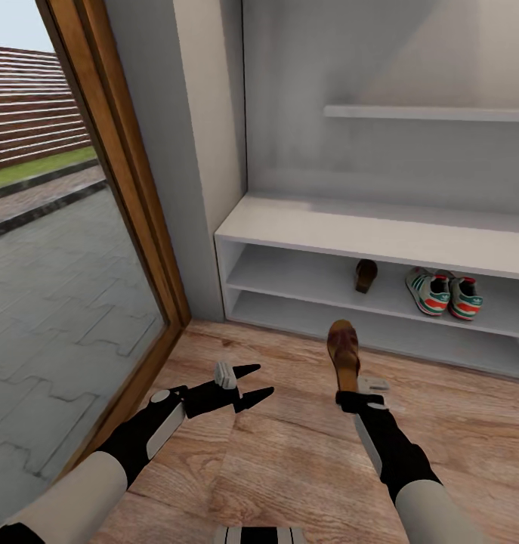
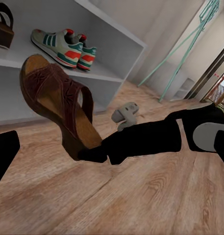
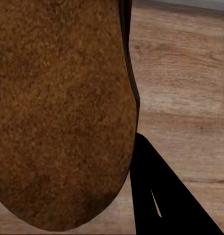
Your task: Pick up the two gym shoes and the two sandals from the corridor floor and place them onto the hallstand (shoe rack) in the corridor, making sure they are on the rack and not on the floor. Arrange them so the two gym shoes are next to each other and the two sandals are next to each other.
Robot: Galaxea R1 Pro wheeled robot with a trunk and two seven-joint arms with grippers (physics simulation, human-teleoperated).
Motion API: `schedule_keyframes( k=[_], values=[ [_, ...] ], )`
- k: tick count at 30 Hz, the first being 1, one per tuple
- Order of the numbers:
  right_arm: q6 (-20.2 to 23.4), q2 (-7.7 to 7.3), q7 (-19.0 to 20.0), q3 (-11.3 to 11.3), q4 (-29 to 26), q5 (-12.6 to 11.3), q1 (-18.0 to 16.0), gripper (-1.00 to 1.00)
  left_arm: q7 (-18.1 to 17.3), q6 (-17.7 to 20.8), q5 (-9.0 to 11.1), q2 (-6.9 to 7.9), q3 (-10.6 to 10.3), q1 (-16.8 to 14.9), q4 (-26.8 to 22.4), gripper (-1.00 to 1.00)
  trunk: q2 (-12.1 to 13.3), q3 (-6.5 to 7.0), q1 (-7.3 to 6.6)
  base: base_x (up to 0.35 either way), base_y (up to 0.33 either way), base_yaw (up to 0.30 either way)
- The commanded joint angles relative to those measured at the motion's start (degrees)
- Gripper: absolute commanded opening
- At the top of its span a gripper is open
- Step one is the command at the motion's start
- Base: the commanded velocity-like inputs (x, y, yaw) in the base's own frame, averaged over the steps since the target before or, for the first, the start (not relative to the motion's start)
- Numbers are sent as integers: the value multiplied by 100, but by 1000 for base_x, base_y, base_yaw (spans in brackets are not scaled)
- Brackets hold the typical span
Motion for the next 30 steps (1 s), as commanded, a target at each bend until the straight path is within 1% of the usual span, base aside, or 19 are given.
schedule_keyframes(
  k=[1,5,10,11,15,19,23,30],
  values=[
    [-149,5,-28,-11,-11,-22,-1,-100,9,-51,37,8,-38,-7,4,100,-2,-5,-1,0,0,0],
    [-385,4,-29,-17,-15,-22,-1,-100,8,-51,36,8,-38,-7,7,100,-2,-5,-1,0,0,0],
    [-470,-3,-30,1,-17,-14,-1,-100,8,-51,40,8,-38,-7,8,100,-2,-5,-1,0,0,0],
    [-478,-4,-20,5,-27,-4,32,-100,-25,-36,73,-25,-71,27,23,100,-2,-5,-1,0,0,0],
    [-467,-4,-27,12,-44,7,79,-100,-154,-34,75,-155,-202,88,18,100,-2,-5,-1,0,0,0],
    [-463,-3,-25,15,-50,6,85,-100,-170,-34,79,-284,-246,147,22,100,-2,-5,-1,0,0,0],
    [-462,-3,-22,16,-52,5,86,-100,-280,-34,80,-331,-297,220,25,100,-2,-5,-1,0,0,0],
    [-461,-3,-21,14,-52,5,87,-100,-319,-34,79,-344,-309,238,26,100,-2,-5,-1,0,0,0]
  ],
)
